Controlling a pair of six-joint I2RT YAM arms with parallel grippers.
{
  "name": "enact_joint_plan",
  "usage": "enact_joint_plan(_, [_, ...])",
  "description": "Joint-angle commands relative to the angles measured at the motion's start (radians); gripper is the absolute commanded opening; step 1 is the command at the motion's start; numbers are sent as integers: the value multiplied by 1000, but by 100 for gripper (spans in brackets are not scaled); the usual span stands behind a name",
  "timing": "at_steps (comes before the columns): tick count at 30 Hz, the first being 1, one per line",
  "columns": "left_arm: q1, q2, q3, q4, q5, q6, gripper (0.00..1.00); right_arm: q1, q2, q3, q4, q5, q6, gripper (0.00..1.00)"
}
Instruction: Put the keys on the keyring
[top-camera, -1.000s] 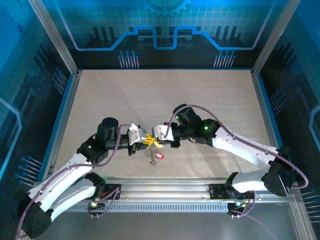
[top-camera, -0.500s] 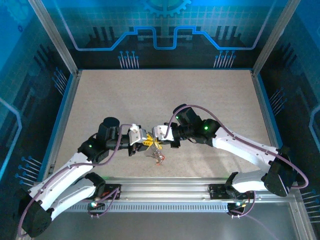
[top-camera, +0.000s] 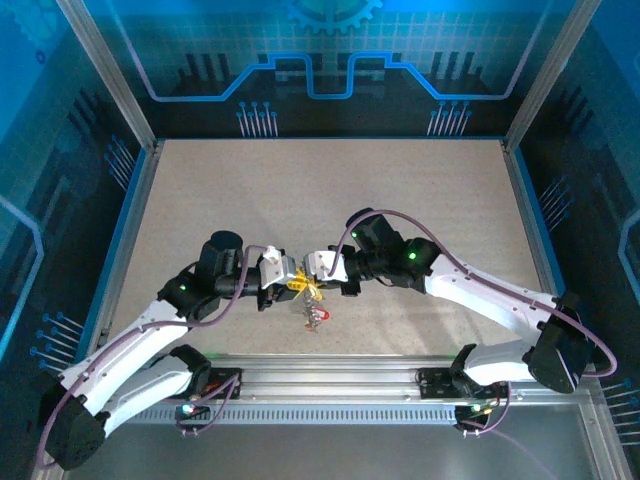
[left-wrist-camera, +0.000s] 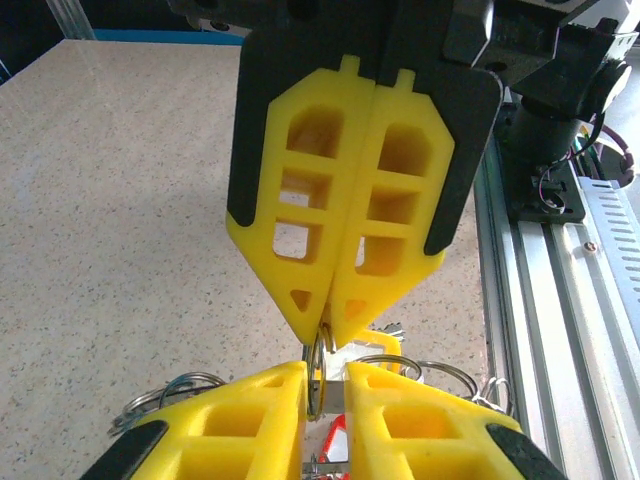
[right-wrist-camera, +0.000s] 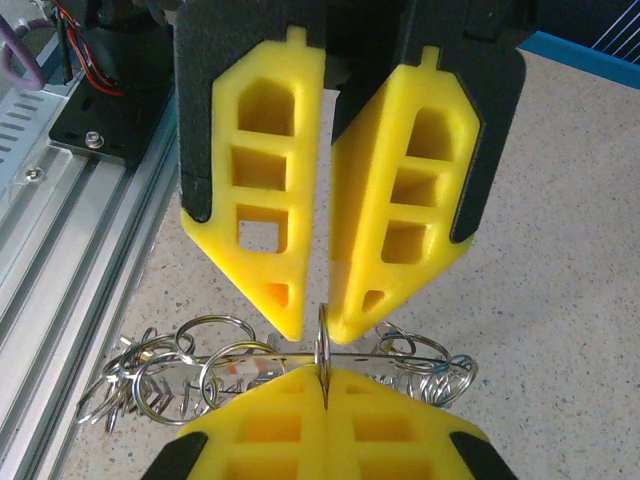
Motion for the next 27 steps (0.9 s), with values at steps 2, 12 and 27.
enact_joint_plan(2, [-10,5,26,-31,-13,30,19,10,-24,38,19,-30,-12,0])
enact_joint_plan(12, [-10,2,26,-28,-12,43,4,11,-26,37,23,-47,-11,0])
enact_joint_plan(27, [-9,-35,-21,113,61,-48,0,-26,-48,6,4,-50,-5,14])
